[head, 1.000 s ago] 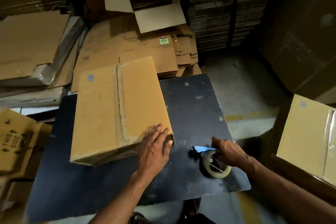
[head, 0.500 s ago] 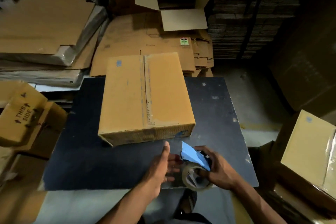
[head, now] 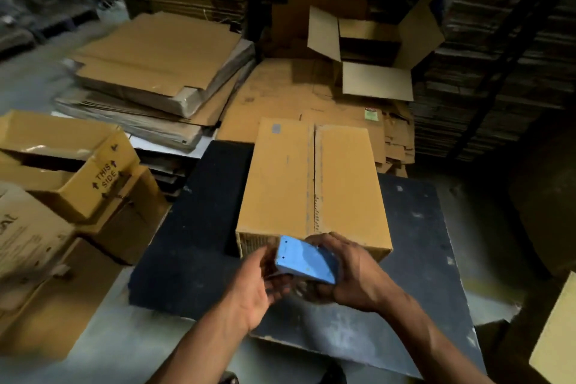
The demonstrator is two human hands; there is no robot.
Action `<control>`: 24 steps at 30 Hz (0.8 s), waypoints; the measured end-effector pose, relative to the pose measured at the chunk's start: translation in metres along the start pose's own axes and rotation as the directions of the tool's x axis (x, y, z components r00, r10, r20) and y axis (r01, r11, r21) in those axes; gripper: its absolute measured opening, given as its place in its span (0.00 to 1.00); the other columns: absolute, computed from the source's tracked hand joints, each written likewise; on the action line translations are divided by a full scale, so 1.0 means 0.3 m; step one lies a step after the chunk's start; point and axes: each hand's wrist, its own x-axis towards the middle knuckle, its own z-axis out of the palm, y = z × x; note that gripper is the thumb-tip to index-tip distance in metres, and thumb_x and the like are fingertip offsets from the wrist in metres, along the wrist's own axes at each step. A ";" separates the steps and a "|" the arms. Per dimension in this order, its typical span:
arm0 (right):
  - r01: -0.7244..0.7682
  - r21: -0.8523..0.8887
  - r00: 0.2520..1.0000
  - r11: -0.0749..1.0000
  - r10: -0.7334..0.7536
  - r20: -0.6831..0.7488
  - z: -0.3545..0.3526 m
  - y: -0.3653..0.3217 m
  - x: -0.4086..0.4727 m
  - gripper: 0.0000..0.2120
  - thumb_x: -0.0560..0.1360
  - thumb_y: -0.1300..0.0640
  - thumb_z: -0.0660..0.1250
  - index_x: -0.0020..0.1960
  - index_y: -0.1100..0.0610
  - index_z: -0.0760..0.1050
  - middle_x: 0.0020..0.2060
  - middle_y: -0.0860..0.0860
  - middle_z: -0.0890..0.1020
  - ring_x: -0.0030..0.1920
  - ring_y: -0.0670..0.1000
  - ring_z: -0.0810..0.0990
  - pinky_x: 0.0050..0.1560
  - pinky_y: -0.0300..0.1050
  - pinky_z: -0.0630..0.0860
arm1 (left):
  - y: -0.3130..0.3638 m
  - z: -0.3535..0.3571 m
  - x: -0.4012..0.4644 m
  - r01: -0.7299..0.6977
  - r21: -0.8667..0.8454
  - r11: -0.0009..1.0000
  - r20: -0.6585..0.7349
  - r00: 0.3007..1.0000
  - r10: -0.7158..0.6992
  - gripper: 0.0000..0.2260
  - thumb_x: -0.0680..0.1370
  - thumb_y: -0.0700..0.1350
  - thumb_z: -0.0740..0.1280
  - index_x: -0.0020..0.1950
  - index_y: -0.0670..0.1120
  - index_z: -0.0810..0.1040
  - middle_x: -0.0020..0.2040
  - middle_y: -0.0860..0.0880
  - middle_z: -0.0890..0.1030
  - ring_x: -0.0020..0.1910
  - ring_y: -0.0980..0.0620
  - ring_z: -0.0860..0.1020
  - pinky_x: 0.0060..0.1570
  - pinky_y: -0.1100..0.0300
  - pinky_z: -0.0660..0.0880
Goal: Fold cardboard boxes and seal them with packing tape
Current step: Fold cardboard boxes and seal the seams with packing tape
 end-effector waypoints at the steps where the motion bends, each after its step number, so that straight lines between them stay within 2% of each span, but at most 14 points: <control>1: 0.023 -0.006 1.000 1.000 -0.023 0.016 0.003 -0.025 0.031 0.34 0.68 0.34 0.76 0.70 0.43 0.70 0.57 0.39 0.77 0.53 0.41 0.77 0.49 0.38 0.78 | 0.011 -0.015 0.008 -0.021 -0.004 1.000 -0.032 0.999 0.021 0.15 0.83 0.50 0.64 0.61 0.42 0.82 0.43 0.44 0.86 0.41 0.46 0.80 0.40 0.54 0.75; 4: 0.092 -0.064 0.995 0.994 -0.089 0.048 0.013 -0.090 0.122 0.36 0.69 0.32 0.74 0.73 0.42 0.68 0.59 0.40 0.77 0.54 0.43 0.78 0.50 0.38 0.78 | 0.077 -0.055 -0.007 -0.121 0.051 0.991 -0.131 0.983 0.127 0.09 0.83 0.40 0.64 0.57 0.40 0.83 0.42 0.43 0.86 0.42 0.45 0.82 0.33 0.55 0.78; 6: 0.135 -0.147 0.989 0.980 -0.125 0.080 0.015 -0.132 0.172 0.37 0.71 0.30 0.70 0.75 0.39 0.64 0.58 0.42 0.76 0.53 0.47 0.79 0.49 0.44 0.80 | 0.123 -0.099 -0.007 -0.234 0.142 0.962 -0.213 0.942 0.260 0.04 0.81 0.37 0.69 0.49 0.40 0.83 0.35 0.45 0.85 0.38 0.46 0.82 0.26 0.59 0.78; 8: 0.168 -0.231 0.981 0.958 -0.140 0.133 0.006 -0.167 0.211 0.36 0.73 0.29 0.66 0.77 0.34 0.59 0.55 0.43 0.74 0.50 0.50 0.79 0.47 0.49 0.79 | 0.160 -0.138 0.011 -0.293 0.157 0.943 -0.259 0.909 0.325 0.05 0.79 0.37 0.72 0.44 0.40 0.82 0.32 0.45 0.85 0.37 0.45 0.83 0.26 0.59 0.78; 10: 0.197 -0.308 0.969 0.931 -0.137 0.206 -0.020 -0.186 0.239 0.33 0.75 0.29 0.64 0.77 0.29 0.58 0.55 0.44 0.71 0.49 0.51 0.78 0.48 0.50 0.78 | 0.187 -0.168 0.038 -0.306 0.132 0.943 -0.291 0.897 0.332 0.06 0.79 0.38 0.73 0.43 0.40 0.83 0.37 0.41 0.86 0.40 0.42 0.85 0.33 0.56 0.81; 12: 0.198 -0.340 0.960 0.919 -0.112 0.257 -0.051 -0.182 0.253 0.30 0.76 0.30 0.63 0.76 0.27 0.59 0.55 0.45 0.69 0.49 0.51 0.78 0.50 0.49 0.77 | 0.208 -0.184 0.060 -0.301 0.105 0.948 -0.297 0.900 0.319 0.06 0.80 0.38 0.72 0.44 0.38 0.83 0.42 0.37 0.86 0.38 0.43 0.83 0.31 0.57 0.81; 14: 0.195 -0.337 0.953 0.921 -0.097 0.286 -0.075 -0.162 0.256 0.29 0.76 0.30 0.62 0.76 0.26 0.59 0.53 0.45 0.68 0.48 0.51 0.77 0.49 0.50 0.77 | 0.221 -0.195 0.082 -0.298 0.071 0.952 -0.298 0.905 0.305 0.06 0.81 0.38 0.71 0.45 0.36 0.82 0.39 0.38 0.85 0.35 0.45 0.81 0.27 0.60 0.80; 18: 0.194 -0.369 0.945 0.909 -0.072 0.319 -0.112 -0.093 0.267 0.29 0.77 0.30 0.60 0.76 0.25 0.57 0.49 0.45 0.71 0.43 0.49 0.74 0.45 0.50 0.76 | 0.268 -0.256 0.156 -0.283 0.044 0.958 -0.345 0.896 0.280 0.06 0.81 0.38 0.71 0.46 0.36 0.81 0.38 0.39 0.83 0.35 0.44 0.82 0.29 0.57 0.82; 24: 0.183 -0.514 0.920 0.838 0.038 0.389 -0.129 -0.059 0.328 0.28 0.79 0.35 0.64 0.76 0.28 0.61 0.51 0.47 0.74 0.48 0.50 0.76 0.44 0.47 0.73 | 0.265 -0.290 0.269 -0.226 0.092 0.970 -0.304 0.921 0.243 0.04 0.81 0.38 0.71 0.50 0.37 0.82 0.41 0.39 0.84 0.37 0.45 0.83 0.37 0.52 0.85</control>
